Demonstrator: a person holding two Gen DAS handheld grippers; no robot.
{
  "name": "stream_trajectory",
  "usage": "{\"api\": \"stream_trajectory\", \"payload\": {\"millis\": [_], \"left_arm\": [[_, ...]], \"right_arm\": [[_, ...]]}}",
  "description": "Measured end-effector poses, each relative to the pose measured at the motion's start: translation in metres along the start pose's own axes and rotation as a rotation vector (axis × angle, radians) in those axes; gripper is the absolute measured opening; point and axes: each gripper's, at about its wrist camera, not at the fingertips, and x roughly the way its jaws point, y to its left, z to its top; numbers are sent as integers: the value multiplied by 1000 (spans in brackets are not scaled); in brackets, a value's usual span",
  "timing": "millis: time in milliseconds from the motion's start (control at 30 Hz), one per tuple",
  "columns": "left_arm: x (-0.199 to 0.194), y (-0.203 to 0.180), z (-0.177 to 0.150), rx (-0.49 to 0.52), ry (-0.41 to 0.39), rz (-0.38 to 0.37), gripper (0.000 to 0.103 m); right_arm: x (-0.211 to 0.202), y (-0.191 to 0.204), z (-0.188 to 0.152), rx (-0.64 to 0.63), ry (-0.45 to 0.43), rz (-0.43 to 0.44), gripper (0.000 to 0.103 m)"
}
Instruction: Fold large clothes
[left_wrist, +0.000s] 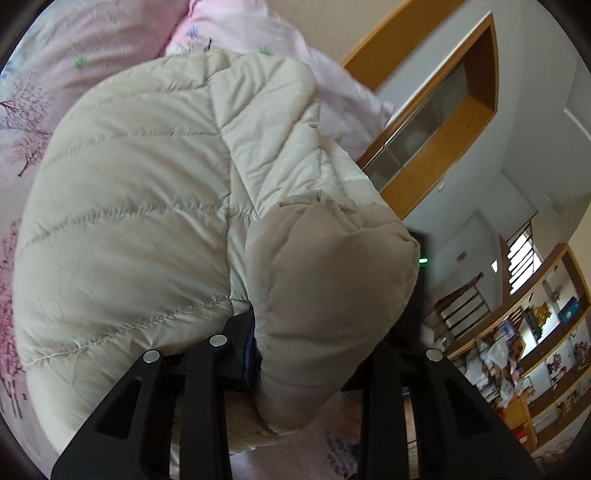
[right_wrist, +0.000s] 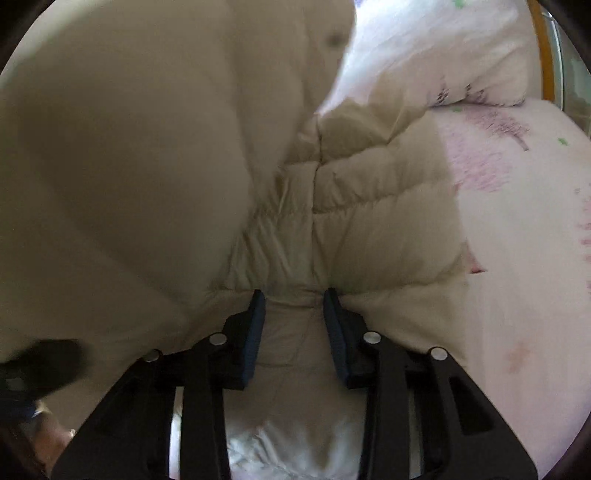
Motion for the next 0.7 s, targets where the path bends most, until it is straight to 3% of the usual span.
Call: {"api": "stream_trajectory", "payload": {"millis": [233,300,400,533,700], "left_arm": [[22,-18,-17,154,69,126,34],[29,-22,-19,188,95,149,36],[38,-27,-22,251,123,183,40],[50,-38,-28,343,153,237,48],[66,-53,-31,418,184,283,61]], "right_arm": [[-75,-57,10,129,-170,-170,41],[-89,-63,18,166,-204,-132,42],[-109,-56,32,178,-239,-7,54],[-101,-43,54,162,-173,140,65],[-69,-27,78,121,-85,112,65]]}}
